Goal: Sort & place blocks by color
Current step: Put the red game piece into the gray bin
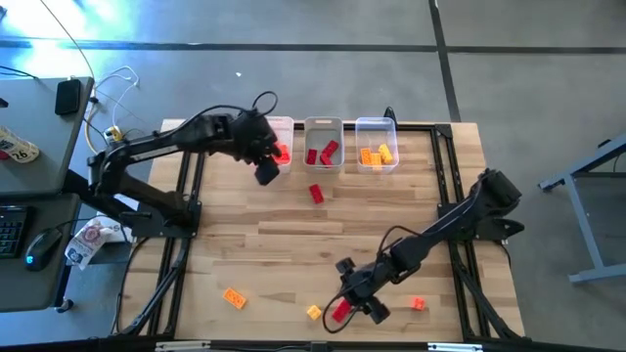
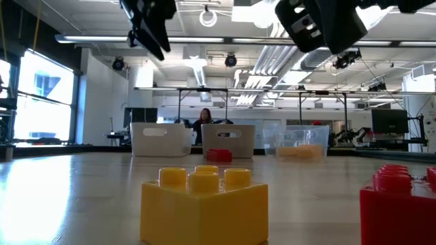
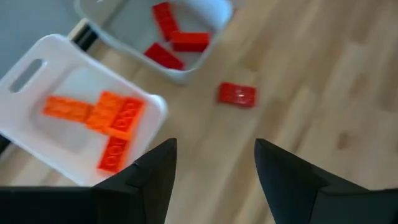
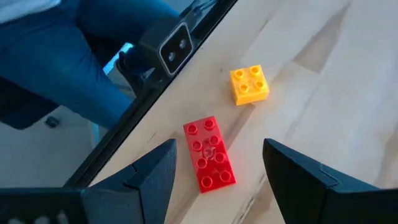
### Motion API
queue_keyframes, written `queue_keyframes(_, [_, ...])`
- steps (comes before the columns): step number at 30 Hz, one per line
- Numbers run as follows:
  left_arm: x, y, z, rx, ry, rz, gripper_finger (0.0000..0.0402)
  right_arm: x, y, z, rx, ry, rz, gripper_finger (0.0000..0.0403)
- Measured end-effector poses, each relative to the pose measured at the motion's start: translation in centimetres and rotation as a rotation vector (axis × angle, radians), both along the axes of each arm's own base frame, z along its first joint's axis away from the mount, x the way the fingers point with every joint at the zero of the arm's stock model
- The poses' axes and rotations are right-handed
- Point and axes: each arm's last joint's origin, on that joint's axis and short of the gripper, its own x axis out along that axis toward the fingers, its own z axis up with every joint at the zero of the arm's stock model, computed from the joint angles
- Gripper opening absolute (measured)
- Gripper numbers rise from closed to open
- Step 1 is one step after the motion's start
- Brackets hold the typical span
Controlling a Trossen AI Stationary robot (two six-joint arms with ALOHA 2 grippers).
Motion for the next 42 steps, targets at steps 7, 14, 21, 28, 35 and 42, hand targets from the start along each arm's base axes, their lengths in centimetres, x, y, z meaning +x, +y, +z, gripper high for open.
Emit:
queue_keyframes(7, [-0.4,-3.0,1.5,-0.022,-0.081,-0.046,0.0200,0.6,1.0,-2.8,-0.029,0.027,0.039,0.0227])
queue_keyframes(14, [0.0,-4.9,1.6,-0.049,-0.093,-0.087,0.0200,0.7,2.1,-5.5,-0.048,0.060,0.061,0.0227])
queue_keyframes(21, [0.4,-6.3,1.5,-0.063,-0.094,-0.126,0.0200,0.7,2.5,-7.5,-0.108,0.078,0.043,0.0227])
queue_keyframes(28, [0.5,-7.1,1.5,-0.064,-0.090,-0.154,0.0200,0.9,2.7,-7.8,-0.108,0.067,0.022,0.0227])
queue_keyframes(35, [0.5,-7.2,1.5,-0.061,-0.088,-0.161,0.0200,1.1,2.8,-7.7,-0.052,0.076,-0.032,0.0227])
queue_keyframes(42, [0.5,-7.2,1.5,-0.038,-0.082,-0.155,0.0200,1.2,2.8,-7.7,-0.001,0.112,-0.130,0.0227])
